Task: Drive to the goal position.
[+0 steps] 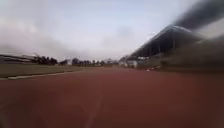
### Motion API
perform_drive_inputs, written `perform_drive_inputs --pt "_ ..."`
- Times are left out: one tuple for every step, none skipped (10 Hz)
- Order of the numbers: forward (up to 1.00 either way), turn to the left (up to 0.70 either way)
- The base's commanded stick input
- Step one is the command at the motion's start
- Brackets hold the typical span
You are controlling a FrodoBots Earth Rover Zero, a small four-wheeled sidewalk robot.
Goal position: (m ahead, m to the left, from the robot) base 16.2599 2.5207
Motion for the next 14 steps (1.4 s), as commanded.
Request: perform_drive_inputs --pt "0.70 0.00" --pt "0.70 -0.13" --pt "0.70 -0.18" --pt "0.70 -0.22" --pt "0.70 -0.22" --pt "0.70 -0.22" --pt "0.70 -0.22" --pt "0.70 -0.22" --pt "0.70 -0.15" --pt "0.70 -0.02" --pt "0.70 0.00" --pt "0.70 0.00" --pt "0.70 0.00" --pt "0.70 0.00"
